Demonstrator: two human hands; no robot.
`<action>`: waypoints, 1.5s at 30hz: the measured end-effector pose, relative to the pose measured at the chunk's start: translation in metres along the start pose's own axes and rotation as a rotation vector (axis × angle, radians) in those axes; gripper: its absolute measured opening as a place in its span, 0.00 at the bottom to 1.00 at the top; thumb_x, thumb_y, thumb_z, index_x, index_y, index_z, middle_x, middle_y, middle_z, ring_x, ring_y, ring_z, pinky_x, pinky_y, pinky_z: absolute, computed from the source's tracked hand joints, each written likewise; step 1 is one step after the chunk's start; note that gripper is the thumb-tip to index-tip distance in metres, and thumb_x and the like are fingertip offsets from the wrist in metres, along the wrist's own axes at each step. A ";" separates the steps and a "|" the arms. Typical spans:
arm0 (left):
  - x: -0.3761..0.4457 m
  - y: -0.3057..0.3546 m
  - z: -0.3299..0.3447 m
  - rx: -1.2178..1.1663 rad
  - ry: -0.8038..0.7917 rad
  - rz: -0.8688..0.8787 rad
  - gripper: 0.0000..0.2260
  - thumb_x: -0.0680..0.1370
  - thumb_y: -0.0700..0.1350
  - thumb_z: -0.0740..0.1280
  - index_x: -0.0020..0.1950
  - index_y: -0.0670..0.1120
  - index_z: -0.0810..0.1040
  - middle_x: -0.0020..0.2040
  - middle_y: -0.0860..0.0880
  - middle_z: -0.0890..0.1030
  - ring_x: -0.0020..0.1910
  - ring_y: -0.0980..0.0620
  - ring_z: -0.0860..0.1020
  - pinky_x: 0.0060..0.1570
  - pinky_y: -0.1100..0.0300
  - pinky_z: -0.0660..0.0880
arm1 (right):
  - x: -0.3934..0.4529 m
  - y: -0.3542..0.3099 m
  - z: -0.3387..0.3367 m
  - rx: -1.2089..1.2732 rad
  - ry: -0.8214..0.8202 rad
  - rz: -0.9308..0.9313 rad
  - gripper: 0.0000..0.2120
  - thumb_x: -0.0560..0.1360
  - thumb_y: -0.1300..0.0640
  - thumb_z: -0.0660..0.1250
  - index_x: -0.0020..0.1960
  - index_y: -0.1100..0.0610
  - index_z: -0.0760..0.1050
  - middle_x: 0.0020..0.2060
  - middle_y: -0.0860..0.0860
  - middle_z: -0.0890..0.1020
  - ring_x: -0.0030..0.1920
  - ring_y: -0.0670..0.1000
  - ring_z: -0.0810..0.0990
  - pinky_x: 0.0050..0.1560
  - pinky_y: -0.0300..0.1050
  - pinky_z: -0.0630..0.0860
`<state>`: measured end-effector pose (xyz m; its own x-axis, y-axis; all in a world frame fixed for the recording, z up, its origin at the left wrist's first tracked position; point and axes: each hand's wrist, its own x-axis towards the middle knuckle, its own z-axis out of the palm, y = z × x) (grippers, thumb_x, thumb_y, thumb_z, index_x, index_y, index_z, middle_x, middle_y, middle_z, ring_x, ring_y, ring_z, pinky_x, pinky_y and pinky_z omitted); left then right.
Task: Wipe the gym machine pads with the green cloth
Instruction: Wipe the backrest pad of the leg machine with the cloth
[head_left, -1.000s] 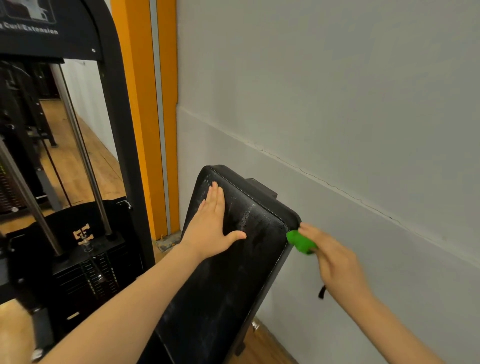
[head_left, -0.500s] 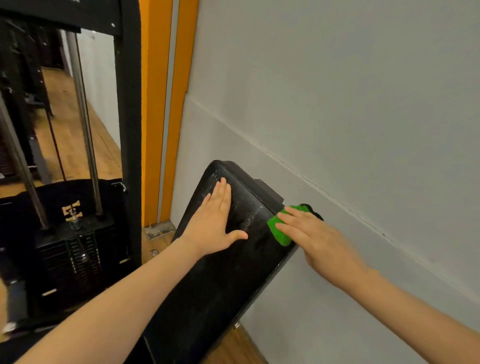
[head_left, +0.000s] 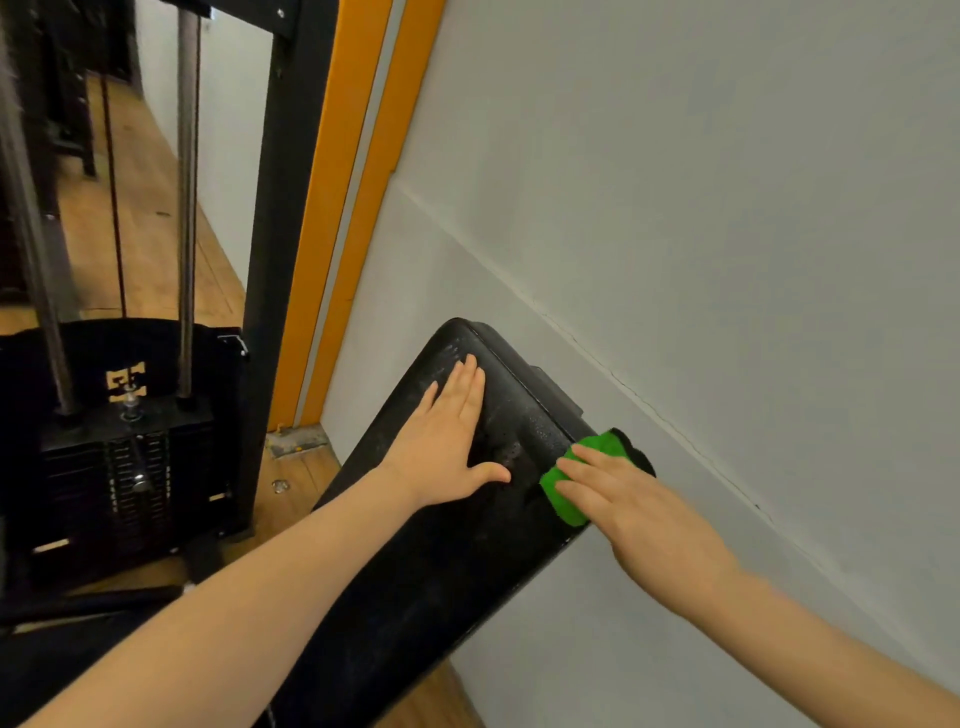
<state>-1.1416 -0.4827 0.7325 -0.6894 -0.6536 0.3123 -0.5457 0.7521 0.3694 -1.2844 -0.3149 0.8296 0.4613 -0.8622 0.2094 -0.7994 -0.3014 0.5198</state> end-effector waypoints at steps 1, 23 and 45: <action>0.000 0.000 0.000 -0.006 -0.001 0.002 0.50 0.74 0.69 0.59 0.77 0.41 0.34 0.77 0.44 0.33 0.73 0.51 0.30 0.74 0.53 0.38 | 0.014 0.000 -0.001 -0.001 0.014 0.017 0.19 0.62 0.68 0.72 0.52 0.61 0.81 0.52 0.56 0.83 0.55 0.58 0.81 0.54 0.53 0.75; -0.018 0.003 0.024 -0.154 0.054 -0.186 0.52 0.70 0.74 0.51 0.77 0.39 0.34 0.75 0.41 0.30 0.75 0.47 0.31 0.73 0.53 0.37 | 0.083 0.014 0.024 0.008 -0.292 0.007 0.27 0.70 0.64 0.72 0.68 0.57 0.71 0.69 0.54 0.69 0.70 0.57 0.66 0.69 0.51 0.54; -0.017 -0.011 0.030 -0.197 0.018 -0.153 0.52 0.72 0.73 0.58 0.77 0.42 0.33 0.77 0.45 0.31 0.75 0.51 0.31 0.76 0.52 0.39 | 0.102 0.024 0.040 -0.028 -0.137 -0.102 0.22 0.60 0.67 0.76 0.53 0.61 0.81 0.53 0.56 0.82 0.55 0.58 0.81 0.55 0.56 0.75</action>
<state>-1.1389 -0.4773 0.6967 -0.5967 -0.7611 0.2544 -0.5384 0.6148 0.5763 -1.2721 -0.4261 0.8302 0.4812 -0.8757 0.0400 -0.7389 -0.3806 0.5560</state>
